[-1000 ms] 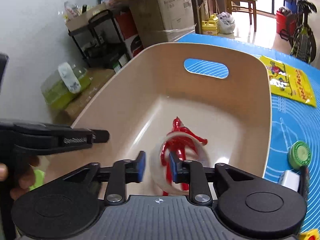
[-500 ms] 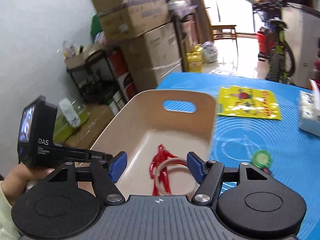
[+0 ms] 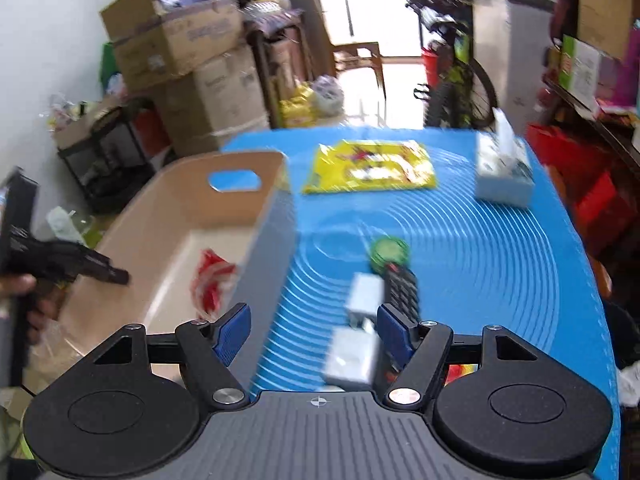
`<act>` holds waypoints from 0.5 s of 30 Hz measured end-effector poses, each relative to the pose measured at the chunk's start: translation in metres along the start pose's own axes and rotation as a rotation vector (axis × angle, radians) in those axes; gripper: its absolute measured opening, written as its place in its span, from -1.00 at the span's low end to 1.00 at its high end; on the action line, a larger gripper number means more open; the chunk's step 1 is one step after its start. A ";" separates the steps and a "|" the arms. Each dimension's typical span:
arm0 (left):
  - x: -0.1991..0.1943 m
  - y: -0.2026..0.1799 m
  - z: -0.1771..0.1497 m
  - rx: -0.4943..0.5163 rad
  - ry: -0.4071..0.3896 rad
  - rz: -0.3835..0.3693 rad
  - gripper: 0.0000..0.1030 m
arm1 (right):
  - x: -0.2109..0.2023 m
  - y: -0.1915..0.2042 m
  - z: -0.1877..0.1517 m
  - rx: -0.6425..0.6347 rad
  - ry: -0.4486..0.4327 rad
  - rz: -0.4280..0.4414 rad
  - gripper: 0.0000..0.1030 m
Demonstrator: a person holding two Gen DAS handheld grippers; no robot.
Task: Organize rigid objects
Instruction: 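Move the right tool to the white pill bottle and grasp it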
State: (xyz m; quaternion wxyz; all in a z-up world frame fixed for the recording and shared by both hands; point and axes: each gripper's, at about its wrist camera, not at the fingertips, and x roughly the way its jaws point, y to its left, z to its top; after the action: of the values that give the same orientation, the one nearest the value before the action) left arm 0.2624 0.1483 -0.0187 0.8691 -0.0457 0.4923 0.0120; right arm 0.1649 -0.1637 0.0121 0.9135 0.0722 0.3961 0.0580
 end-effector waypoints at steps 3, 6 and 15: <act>0.000 0.000 0.000 0.001 0.000 0.002 -0.89 | 0.010 -0.008 -0.014 0.005 0.029 -0.022 0.46; 0.000 0.001 0.000 0.003 -0.001 0.003 -0.89 | 0.021 -0.006 -0.024 -0.002 0.067 -0.027 0.46; -0.001 0.000 0.000 0.004 -0.001 0.005 -0.89 | 0.037 0.005 -0.041 -0.055 0.115 -0.025 0.42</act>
State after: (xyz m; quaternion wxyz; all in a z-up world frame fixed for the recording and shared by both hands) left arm 0.2621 0.1486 -0.0180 0.8693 -0.0429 0.4922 0.0131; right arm 0.1598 -0.1492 -0.0411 0.8915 0.0387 0.4472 0.0616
